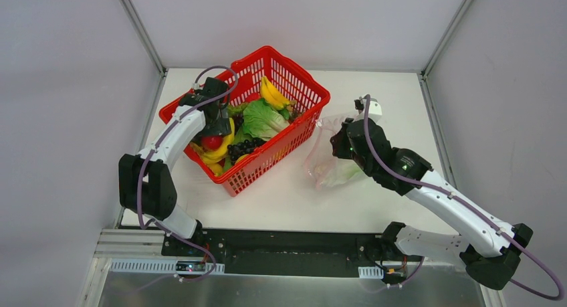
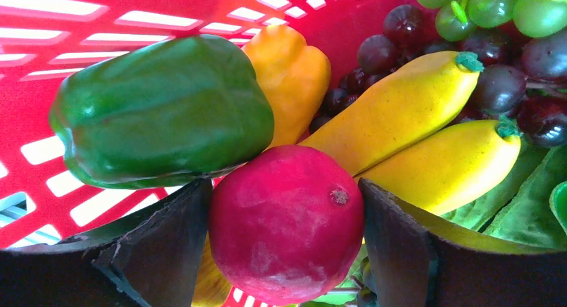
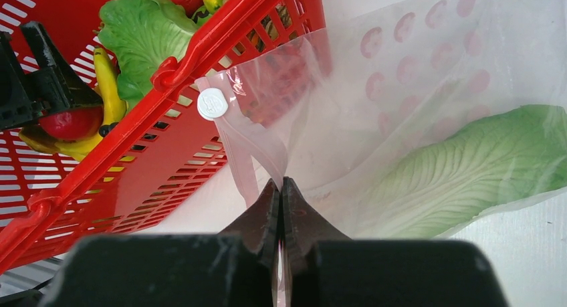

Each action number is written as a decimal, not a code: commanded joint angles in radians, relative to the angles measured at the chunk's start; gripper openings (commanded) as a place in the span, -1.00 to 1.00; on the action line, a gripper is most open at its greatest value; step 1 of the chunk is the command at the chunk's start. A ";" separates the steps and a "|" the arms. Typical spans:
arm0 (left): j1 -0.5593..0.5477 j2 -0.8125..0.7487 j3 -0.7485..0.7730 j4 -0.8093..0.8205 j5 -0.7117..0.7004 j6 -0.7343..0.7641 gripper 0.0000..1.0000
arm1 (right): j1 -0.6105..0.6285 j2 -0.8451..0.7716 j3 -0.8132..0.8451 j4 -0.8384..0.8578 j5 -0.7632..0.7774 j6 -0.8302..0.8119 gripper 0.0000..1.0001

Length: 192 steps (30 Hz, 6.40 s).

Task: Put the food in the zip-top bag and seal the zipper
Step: Pick up the fake vegetable from the bin, then place the fake vegetable in the zipper food storage bag, then adjust the zipper food storage bag at the center of the board.

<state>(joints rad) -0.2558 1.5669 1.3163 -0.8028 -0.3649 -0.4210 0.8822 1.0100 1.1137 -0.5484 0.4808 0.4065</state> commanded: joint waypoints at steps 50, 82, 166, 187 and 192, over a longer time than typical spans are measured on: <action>-0.622 -0.433 -0.133 0.644 0.636 -0.159 -0.48 | 0.001 -0.052 0.041 -0.024 -0.048 0.068 -1.00; -0.794 -0.182 0.062 0.674 0.361 -0.146 -0.45 | 0.003 -0.215 0.103 -0.069 -0.163 0.294 -1.00; -0.795 -0.108 -0.159 0.627 0.264 -0.355 -0.44 | -0.472 -0.157 -0.061 0.087 -0.558 0.152 -1.00; -0.830 -0.174 -0.232 0.872 0.706 -0.428 -1.00 | -0.472 -0.168 0.155 -0.262 -0.447 -0.074 -1.00; -0.872 -0.184 -0.122 0.811 0.681 -0.387 -1.00 | -0.471 -0.197 0.237 -0.347 -0.323 -0.054 -1.00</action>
<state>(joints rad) -1.0908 1.4322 1.1004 -0.0109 0.2844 -0.8192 0.4156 0.8455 1.2449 -0.8143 0.0277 0.3595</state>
